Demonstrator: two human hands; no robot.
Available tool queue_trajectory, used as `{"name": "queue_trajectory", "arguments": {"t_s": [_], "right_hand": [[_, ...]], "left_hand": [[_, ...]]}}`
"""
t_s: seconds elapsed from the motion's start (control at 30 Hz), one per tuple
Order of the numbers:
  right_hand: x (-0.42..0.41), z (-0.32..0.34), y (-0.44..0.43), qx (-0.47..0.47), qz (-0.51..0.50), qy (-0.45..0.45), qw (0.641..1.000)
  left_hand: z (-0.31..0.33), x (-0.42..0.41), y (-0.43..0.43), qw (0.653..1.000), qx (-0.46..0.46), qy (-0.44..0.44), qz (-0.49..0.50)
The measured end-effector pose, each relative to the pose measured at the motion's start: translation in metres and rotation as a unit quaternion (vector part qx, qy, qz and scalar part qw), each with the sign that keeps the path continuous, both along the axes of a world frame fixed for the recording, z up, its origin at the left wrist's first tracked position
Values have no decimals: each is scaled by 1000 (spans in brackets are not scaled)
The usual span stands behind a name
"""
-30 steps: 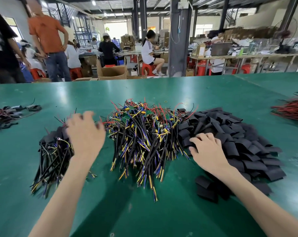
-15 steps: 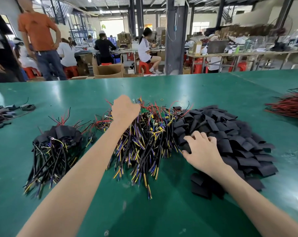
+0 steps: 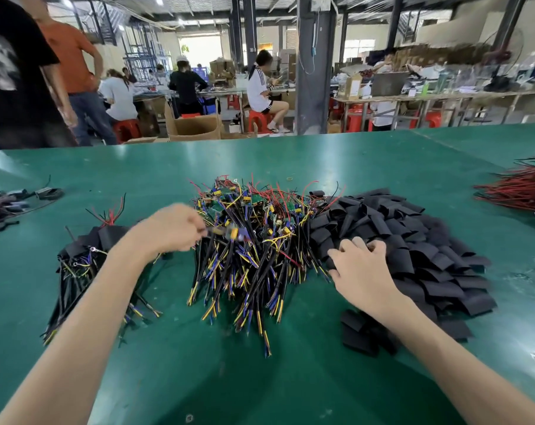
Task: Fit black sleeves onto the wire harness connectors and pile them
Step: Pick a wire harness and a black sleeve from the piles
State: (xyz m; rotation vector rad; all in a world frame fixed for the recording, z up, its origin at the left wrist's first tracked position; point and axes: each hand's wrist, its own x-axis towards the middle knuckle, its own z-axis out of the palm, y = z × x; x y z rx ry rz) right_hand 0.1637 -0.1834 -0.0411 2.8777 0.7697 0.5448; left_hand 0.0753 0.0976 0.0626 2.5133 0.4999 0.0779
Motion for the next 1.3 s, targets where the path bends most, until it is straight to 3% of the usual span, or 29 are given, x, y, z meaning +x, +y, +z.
{"name": "queue_trajectory", "arguments": {"t_s": [0.07,0.1,0.23,0.33,0.43,0.6,0.9,1.0,1.1,1.2,1.3], "right_hand": [[-4,-1,2,-20,-14,-1,1000],[-5,-1,2,-27,-21,2,999],[-8,0,2,-48,-28,-1,998],[-9,4,3,-39,-20,9,999],[-9,7,4,-14,-8,12,1000],[-3,6,1,13,21,17,1000],[-3,9,-2,-17,27,26,999],[-8,15,-4,36,9,13,999],[-8,22,-5,156,17,-12,987],[-11,25,2,334,94,54,936],[-17,21,9,370,162,85,911]], "left_hand": [[-24,-3,4,984,150,99,15],[-34,-4,3,979,181,93,31],[-68,-7,-18,970,160,-184,-22],[-79,-7,-26,963,153,-202,-91],[-82,-8,-25,948,182,-251,-70],[-82,-17,-23,924,158,-343,-62],[-90,-23,-26,925,240,-280,-94],[-84,-27,-32,922,218,-312,-77],[-82,-29,-35,921,217,-316,-67],[-82,-30,-37,920,208,-326,-65],[-82,-30,-40,916,207,-338,-70]]}}
